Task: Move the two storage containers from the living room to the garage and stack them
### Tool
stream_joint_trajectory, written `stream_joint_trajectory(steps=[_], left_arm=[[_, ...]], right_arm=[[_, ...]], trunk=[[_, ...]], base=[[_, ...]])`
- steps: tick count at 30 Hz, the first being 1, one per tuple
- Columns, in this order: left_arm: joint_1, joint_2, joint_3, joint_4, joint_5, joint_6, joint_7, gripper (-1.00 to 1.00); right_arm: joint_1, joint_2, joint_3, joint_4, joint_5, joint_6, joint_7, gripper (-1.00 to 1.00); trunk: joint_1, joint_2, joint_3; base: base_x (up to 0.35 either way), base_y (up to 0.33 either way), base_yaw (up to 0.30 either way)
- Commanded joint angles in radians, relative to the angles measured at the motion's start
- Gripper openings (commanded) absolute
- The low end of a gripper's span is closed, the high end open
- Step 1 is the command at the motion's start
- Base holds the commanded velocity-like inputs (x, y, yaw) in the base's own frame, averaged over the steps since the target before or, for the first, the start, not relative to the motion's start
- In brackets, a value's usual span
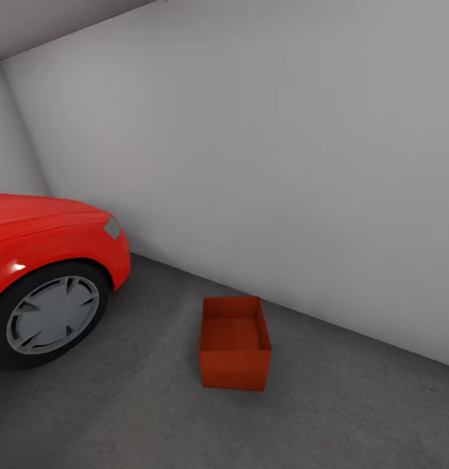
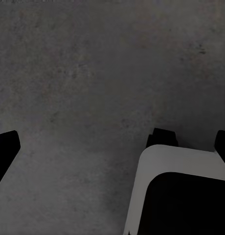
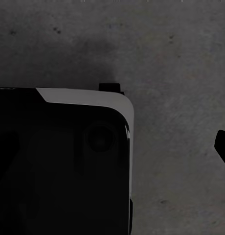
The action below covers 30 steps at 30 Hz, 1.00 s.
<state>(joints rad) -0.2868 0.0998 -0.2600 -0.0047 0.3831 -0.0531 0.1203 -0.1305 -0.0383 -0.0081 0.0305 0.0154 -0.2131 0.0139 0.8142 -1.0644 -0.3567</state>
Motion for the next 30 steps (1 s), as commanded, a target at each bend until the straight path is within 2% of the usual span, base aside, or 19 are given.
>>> stream_joint_trajectory(steps=[1, 30], left_arm=[[0.000, 0.000, -0.008, 0.000, 0.008, -0.002, 0.002, 1.00], [-0.001, 0.000, -0.008, 0.000, 0.008, -0.002, 0.002, 1.00]], right_arm=[[-0.001, 0.000, -0.001, 0.003, 0.001, -0.006, 0.001, 1.00], [-0.001, 0.000, 0.000, 0.003, 0.003, -0.007, 0.001, 1.00]], trunk=[[0.000, -0.001, 0.001], [0.000, -0.001, 0.047]], base=[[0.000, 0.000, 0.000], [0.000, 0.000, 0.000]])
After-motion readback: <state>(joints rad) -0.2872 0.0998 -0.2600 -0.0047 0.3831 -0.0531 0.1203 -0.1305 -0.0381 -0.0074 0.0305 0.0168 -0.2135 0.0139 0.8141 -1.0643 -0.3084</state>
